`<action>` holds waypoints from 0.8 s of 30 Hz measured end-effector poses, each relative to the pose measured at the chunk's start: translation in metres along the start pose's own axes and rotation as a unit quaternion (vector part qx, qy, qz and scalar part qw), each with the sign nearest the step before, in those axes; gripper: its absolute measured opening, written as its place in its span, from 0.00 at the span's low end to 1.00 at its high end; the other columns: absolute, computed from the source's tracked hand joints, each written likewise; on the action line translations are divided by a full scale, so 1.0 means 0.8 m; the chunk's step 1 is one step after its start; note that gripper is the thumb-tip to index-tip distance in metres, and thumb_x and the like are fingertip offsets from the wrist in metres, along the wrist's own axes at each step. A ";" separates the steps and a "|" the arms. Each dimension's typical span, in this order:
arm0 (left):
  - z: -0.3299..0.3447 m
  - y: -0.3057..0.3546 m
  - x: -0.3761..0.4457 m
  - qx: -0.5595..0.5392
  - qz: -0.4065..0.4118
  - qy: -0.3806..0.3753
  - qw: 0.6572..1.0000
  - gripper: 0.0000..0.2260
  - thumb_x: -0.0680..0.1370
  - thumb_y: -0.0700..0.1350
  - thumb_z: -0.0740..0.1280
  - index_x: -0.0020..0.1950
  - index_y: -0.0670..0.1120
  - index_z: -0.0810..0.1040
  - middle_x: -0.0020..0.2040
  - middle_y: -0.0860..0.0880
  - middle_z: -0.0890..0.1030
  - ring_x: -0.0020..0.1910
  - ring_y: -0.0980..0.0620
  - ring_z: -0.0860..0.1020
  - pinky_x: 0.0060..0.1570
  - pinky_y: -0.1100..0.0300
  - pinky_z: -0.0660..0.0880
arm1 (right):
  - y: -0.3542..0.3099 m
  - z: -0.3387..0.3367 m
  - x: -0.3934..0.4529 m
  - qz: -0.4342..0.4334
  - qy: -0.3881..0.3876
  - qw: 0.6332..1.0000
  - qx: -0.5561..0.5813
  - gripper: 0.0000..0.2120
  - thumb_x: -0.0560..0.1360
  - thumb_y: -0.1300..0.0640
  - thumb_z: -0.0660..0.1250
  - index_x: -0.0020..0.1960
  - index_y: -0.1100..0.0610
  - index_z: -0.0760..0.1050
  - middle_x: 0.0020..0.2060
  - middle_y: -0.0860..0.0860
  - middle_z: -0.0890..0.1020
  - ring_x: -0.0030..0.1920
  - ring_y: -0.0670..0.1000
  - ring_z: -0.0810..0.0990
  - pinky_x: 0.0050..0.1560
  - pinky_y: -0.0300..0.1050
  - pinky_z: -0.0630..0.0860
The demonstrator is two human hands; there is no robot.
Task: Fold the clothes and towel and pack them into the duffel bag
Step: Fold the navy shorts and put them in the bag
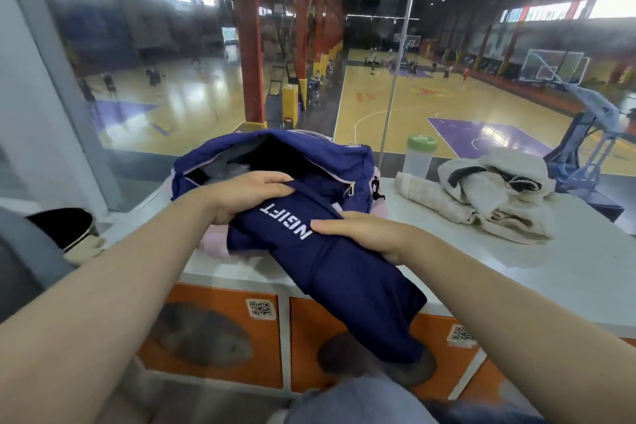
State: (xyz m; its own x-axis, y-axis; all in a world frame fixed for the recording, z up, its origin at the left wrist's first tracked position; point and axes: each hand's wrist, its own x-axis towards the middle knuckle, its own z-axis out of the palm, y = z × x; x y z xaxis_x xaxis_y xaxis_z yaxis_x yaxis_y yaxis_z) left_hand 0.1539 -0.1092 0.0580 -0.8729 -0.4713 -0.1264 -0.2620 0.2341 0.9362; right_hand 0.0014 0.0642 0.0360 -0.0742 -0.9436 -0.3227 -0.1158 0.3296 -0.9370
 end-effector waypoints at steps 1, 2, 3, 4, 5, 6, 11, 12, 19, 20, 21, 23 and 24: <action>-0.007 -0.003 -0.003 -0.008 -0.007 0.004 1.000 0.08 0.81 0.43 0.63 0.58 0.46 0.79 0.52 0.46 0.84 0.49 0.51 0.82 0.48 0.59 0.78 | -0.002 0.005 0.009 -0.004 0.003 1.000 0.020 0.12 0.77 0.49 0.68 0.59 0.50 0.79 0.57 0.50 0.83 0.60 0.53 0.81 0.62 0.48 0.76; -0.015 -0.008 -0.006 -0.023 -0.014 0.010 1.000 0.09 0.81 0.43 0.63 0.59 0.46 0.79 0.53 0.46 0.84 0.50 0.50 0.82 0.49 0.59 0.78 | -0.003 0.010 0.018 -0.011 0.011 0.999 0.031 0.11 0.77 0.49 0.68 0.58 0.50 0.79 0.57 0.50 0.83 0.60 0.53 0.81 0.62 0.48 0.75; -0.022 -0.014 -0.010 -0.048 -0.015 0.017 0.999 0.10 0.80 0.44 0.63 0.60 0.47 0.79 0.54 0.46 0.83 0.51 0.50 0.82 0.51 0.58 0.78 | -0.004 0.013 0.027 -0.018 0.021 0.999 0.033 0.12 0.77 0.49 0.68 0.58 0.51 0.80 0.57 0.50 0.83 0.60 0.53 0.81 0.62 0.48 0.75; -0.030 -0.021 -0.010 -0.083 -0.011 0.032 0.996 0.12 0.80 0.46 0.64 0.62 0.47 0.78 0.55 0.46 0.83 0.54 0.49 0.81 0.54 0.56 0.77 | -0.005 0.016 0.034 -0.022 0.031 0.999 0.036 0.13 0.77 0.49 0.68 0.59 0.53 0.80 0.57 0.51 0.84 0.59 0.54 0.81 0.62 0.48 0.75; -0.036 -0.029 -0.012 -0.119 0.001 0.060 0.991 0.13 0.79 0.47 0.64 0.62 0.47 0.79 0.56 0.46 0.83 0.57 0.48 0.81 0.57 0.54 0.76 | -0.006 0.016 0.041 -0.026 0.041 0.998 0.042 0.15 0.77 0.49 0.68 0.60 0.54 0.79 0.57 0.51 0.84 0.58 0.54 0.82 0.62 0.49 0.75; -0.042 -0.038 -0.013 -0.142 0.018 0.104 0.984 0.13 0.79 0.49 0.64 0.61 0.48 0.80 0.56 0.48 0.83 0.59 0.49 0.80 0.58 0.53 0.76 | -0.009 0.016 0.047 -0.030 0.054 0.997 0.047 0.16 0.76 0.48 0.68 0.61 0.54 0.79 0.56 0.51 0.84 0.57 0.54 0.82 0.62 0.49 0.76; -0.061 -0.092 -0.032 0.198 0.088 0.350 0.911 0.12 0.79 0.41 0.60 0.57 0.53 0.77 0.55 0.59 0.80 0.56 0.55 0.76 0.58 0.58 0.70 | -0.031 0.015 0.080 -0.054 0.123 0.987 0.085 0.18 0.77 0.49 0.68 0.64 0.54 0.76 0.55 0.51 0.84 0.54 0.53 0.83 0.54 0.47 0.79; -0.064 -0.102 -0.034 0.245 0.075 0.352 0.900 0.13 0.78 0.40 0.60 0.59 0.51 0.77 0.57 0.55 0.80 0.57 0.52 0.76 0.58 0.57 0.70 | -0.036 0.017 0.090 -0.052 0.139 0.985 0.083 0.18 0.77 0.49 0.68 0.64 0.55 0.75 0.55 0.51 0.84 0.53 0.53 0.83 0.52 0.47 0.79; -0.052 -0.145 -0.029 0.486 0.021 0.233 0.842 0.26 0.72 0.60 0.48 0.65 0.56 0.74 0.64 0.54 0.77 0.70 0.52 0.67 0.72 0.47 0.52 | -0.068 0.046 0.164 -0.030 0.224 0.974 0.013 0.22 0.78 0.50 0.66 0.67 0.60 0.72 0.57 0.53 0.79 0.52 0.54 0.78 0.51 0.47 0.75; -0.050 -0.149 -0.031 0.485 0.029 0.233 0.842 0.29 0.71 0.62 0.46 0.65 0.56 0.74 0.63 0.56 0.77 0.70 0.53 0.67 0.72 0.47 0.50 | -0.071 0.049 0.174 -0.026 0.224 0.974 0.010 0.21 0.79 0.51 0.66 0.67 0.61 0.72 0.55 0.52 0.78 0.47 0.53 0.77 0.46 0.46 0.74; -0.048 -0.153 -0.035 0.487 0.037 0.233 0.841 0.31 0.69 0.63 0.45 0.64 0.56 0.75 0.63 0.57 0.77 0.70 0.54 0.67 0.73 0.47 0.49 | -0.074 0.051 0.184 -0.024 0.221 0.975 0.011 0.20 0.79 0.52 0.65 0.67 0.61 0.71 0.54 0.53 0.78 0.44 0.52 0.76 0.42 0.45 0.73; -0.045 -0.166 -0.039 0.495 0.056 0.235 0.835 0.30 0.67 0.62 0.47 0.60 0.55 0.77 0.59 0.57 0.79 0.68 0.54 0.70 0.73 0.48 0.49 | -0.077 0.057 0.207 -0.026 0.224 0.974 0.010 0.19 0.80 0.53 0.64 0.67 0.62 0.71 0.57 0.56 0.79 0.45 0.53 0.76 0.44 0.44 0.73; -0.045 -0.173 -0.040 0.494 0.068 0.241 0.833 0.28 0.67 0.61 0.49 0.57 0.54 0.78 0.57 0.57 0.80 0.66 0.54 0.71 0.73 0.48 0.50 | -0.079 0.060 0.220 -0.030 0.231 0.973 0.009 0.19 0.80 0.53 0.64 0.67 0.62 0.71 0.58 0.57 0.79 0.47 0.55 0.77 0.46 0.45 0.73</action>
State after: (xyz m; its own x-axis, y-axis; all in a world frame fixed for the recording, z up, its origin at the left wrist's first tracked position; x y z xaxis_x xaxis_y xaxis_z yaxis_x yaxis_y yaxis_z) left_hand 0.2328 -0.1573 -0.0558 -0.7184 -0.6133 0.3283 -0.5922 0.7868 0.1741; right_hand 0.0434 -0.1239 0.0318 -0.5048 -0.8448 -0.1774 -0.1164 0.2703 -0.9557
